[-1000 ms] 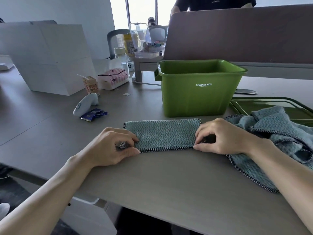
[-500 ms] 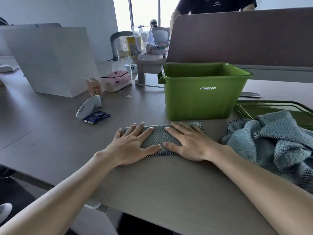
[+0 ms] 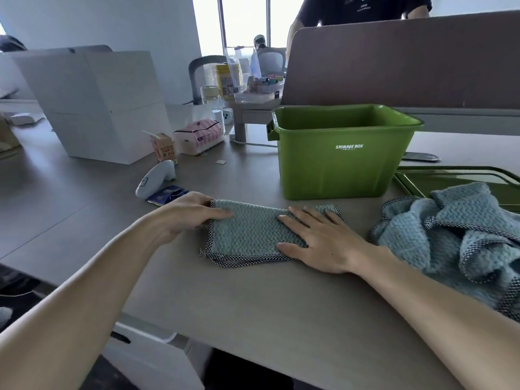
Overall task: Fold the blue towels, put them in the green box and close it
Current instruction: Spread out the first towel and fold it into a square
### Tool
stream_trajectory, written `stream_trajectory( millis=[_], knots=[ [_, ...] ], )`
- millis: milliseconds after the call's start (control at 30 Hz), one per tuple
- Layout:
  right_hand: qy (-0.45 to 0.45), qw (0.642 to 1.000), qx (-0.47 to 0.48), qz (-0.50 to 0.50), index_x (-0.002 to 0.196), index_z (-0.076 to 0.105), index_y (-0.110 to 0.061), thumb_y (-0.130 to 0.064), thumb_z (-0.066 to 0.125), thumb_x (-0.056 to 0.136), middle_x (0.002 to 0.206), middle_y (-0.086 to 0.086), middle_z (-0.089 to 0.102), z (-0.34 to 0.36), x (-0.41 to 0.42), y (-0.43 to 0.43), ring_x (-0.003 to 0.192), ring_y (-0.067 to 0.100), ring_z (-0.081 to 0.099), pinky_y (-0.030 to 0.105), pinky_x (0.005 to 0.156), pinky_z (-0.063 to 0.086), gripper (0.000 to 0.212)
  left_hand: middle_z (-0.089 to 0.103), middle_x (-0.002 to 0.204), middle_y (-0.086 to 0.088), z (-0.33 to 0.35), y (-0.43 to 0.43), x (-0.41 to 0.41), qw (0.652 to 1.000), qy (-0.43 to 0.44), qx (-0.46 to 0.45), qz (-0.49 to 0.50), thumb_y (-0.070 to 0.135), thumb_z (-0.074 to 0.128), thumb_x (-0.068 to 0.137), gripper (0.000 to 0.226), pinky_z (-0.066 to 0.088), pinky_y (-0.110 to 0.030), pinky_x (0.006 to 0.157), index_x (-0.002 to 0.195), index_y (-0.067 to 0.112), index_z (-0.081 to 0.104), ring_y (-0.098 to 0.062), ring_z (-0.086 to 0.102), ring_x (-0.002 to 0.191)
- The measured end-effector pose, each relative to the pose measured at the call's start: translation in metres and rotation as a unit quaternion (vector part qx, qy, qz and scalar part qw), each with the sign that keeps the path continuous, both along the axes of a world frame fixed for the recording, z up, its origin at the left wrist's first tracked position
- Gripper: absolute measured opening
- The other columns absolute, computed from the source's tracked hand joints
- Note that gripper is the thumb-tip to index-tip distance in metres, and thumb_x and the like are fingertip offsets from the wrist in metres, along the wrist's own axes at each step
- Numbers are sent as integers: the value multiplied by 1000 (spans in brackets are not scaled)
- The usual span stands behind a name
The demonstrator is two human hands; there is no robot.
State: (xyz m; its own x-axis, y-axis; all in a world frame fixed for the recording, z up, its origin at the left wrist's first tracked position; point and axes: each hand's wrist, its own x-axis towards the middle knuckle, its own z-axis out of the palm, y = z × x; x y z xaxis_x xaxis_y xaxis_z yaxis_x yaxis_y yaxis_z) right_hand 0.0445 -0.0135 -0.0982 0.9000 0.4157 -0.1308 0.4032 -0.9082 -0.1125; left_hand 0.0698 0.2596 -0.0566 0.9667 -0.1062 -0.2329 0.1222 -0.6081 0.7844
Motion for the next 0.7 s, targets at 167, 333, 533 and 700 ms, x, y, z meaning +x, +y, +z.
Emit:
stream_trajectory(
  millis=[167,333,533,700],
  knots=[
    [-1,1000,5,-3,154,-3,-45,-79,14,88,166,-8,-5,-4,-4,9,153,16,-8,50,122,-4,76,66,95,-21,-2,8,-14,996,39,-86,-5,15,70,90,48,53,-36,61,127,30,43,-26,64,68],
    [-3,999,34,2,155,5,-43,-77,21,89,167,-5,0,0,-10,20,153,19,-3,50,122,-1,76,63,91,-16,-1,13,-20,992,-19,-124,-13,4,75,83,37,49,-34,52,109,24,58,-24,60,67],
    [-47,993,57,-87,146,36,-42,-75,48,81,129,5,32,23,-4,-8,131,30,32,49,110,27,74,67,85,-9,24,20,-11,991,-42,-130,1,-4,72,80,24,52,-27,60,95,15,71,-17,63,70],
    [-9,986,140,-86,139,50,-31,-64,64,78,131,3,52,21,-2,-16,126,25,49,35,103,39,71,66,99,-7,43,-5,-1,991,-46,-110,-53,-1,78,71,37,51,-36,82,103,17,73,-21,62,90]
  ],
)
